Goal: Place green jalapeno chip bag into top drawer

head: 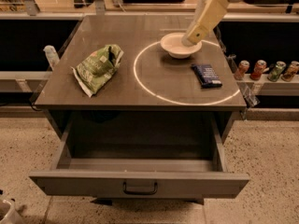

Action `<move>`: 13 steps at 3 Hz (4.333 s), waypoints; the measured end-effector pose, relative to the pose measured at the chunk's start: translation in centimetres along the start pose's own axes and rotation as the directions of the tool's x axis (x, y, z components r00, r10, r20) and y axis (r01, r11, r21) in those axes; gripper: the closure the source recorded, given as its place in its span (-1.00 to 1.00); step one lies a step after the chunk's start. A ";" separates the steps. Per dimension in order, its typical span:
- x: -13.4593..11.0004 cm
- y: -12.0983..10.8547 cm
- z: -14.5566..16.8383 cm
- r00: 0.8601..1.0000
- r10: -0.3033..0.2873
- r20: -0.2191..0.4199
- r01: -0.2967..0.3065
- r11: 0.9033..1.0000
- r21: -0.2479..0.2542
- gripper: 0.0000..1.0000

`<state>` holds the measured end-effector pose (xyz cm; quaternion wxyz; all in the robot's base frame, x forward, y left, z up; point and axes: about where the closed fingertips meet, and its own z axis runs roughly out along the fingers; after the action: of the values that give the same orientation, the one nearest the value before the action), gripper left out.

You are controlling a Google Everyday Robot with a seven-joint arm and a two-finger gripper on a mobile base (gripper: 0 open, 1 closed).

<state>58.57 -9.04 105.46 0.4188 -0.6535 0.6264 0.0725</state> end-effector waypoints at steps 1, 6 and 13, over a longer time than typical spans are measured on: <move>-2.4 0.6 6.8 0.991 -0.005 0.134 0.022 0.992 -0.126 -1.00; -5.5 3.4 21.5 0.963 0.050 0.263 0.062 0.915 -0.399 -1.00; -2.2 1.8 30.1 0.934 0.137 0.329 0.038 0.879 -0.475 0.51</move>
Offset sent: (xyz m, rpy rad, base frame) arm 0.0538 0.1643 -0.0920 0.2121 0.2331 0.3964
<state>69.48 12.12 86.77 0.3499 -0.6956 0.5207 0.3501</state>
